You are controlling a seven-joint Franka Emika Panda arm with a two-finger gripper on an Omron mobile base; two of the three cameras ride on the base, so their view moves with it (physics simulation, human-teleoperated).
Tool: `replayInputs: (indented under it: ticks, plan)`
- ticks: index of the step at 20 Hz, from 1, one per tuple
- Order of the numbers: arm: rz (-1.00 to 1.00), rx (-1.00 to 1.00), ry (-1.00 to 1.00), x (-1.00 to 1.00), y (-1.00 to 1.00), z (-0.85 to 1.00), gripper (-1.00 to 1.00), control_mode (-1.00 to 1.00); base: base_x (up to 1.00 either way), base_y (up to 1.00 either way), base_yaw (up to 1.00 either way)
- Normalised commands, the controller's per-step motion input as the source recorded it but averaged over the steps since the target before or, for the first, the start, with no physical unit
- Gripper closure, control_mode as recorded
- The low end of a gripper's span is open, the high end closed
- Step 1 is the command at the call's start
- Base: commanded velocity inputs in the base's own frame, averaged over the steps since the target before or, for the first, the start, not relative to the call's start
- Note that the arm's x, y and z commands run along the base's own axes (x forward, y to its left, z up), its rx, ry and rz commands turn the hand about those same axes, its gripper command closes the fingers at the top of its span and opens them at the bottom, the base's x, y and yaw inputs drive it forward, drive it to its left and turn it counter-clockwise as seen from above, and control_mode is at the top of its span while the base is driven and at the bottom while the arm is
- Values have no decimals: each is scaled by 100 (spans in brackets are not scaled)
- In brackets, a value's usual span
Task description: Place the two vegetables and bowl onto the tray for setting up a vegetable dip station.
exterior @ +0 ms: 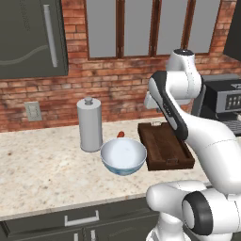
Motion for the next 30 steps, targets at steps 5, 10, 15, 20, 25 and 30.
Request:
replayInputs:
  ticks: [5,10,15,20,25,30]
  plan:
    - [0,0,-1,-2,0,-3,-100,-100,0,0,0]
    - [0,0,-9,-10,0,-12,-100,-100,0,0,0]
    - [0,3,-4,-10,4,-13,-100,-100,0,0,0]
    - [0,8,2,-9,9,-14,-100,-100,0,0,0]
    - [0,7,7,-4,12,-15,-100,-100,0,0,0]
    - [0,0,13,0,13,-22,-100,-100,0,0,0]
